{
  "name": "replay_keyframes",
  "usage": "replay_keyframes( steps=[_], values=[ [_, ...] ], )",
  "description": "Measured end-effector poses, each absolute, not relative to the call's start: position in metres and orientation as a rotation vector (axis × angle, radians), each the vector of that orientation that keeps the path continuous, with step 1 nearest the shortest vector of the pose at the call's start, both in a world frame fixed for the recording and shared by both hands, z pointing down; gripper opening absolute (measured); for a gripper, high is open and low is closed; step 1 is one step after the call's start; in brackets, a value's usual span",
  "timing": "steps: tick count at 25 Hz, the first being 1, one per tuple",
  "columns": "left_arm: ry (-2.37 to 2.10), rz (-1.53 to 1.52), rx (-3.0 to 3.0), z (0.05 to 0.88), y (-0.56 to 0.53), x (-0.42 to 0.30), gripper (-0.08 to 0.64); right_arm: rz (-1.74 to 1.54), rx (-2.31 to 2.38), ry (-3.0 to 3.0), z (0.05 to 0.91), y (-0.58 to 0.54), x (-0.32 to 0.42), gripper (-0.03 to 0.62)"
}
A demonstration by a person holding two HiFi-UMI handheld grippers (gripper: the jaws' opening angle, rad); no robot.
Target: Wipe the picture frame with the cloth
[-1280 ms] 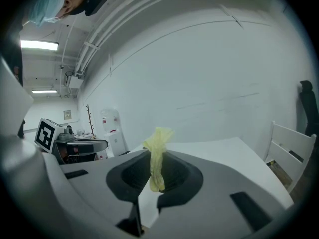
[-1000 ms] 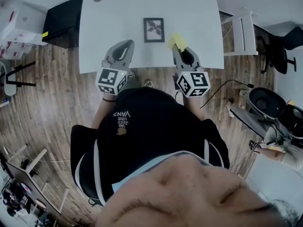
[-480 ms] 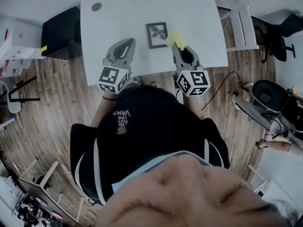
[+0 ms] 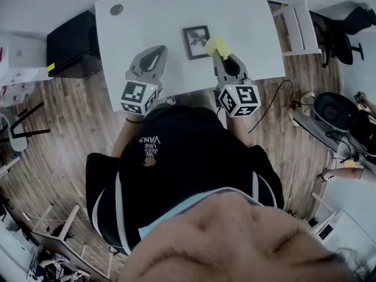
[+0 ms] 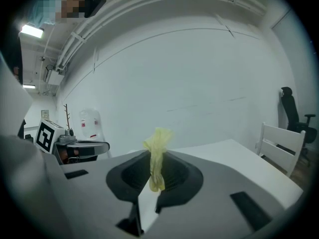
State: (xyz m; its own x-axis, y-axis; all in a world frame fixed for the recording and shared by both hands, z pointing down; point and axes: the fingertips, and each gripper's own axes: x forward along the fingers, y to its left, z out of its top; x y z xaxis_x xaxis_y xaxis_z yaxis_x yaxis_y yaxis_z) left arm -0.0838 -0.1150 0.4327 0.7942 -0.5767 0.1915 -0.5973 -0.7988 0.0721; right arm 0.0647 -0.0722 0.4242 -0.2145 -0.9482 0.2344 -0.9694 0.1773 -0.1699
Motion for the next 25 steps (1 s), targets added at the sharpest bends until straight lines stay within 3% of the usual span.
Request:
replay_keyframes(
  steps=[25],
  values=[
    [-1.142, 0.221, 2.752, 0.430, -0.164, -0.047, 0.018, 0.451, 1.683, -2.473, 0.427, -0.156, 0.101, 0.046]
  ],
)
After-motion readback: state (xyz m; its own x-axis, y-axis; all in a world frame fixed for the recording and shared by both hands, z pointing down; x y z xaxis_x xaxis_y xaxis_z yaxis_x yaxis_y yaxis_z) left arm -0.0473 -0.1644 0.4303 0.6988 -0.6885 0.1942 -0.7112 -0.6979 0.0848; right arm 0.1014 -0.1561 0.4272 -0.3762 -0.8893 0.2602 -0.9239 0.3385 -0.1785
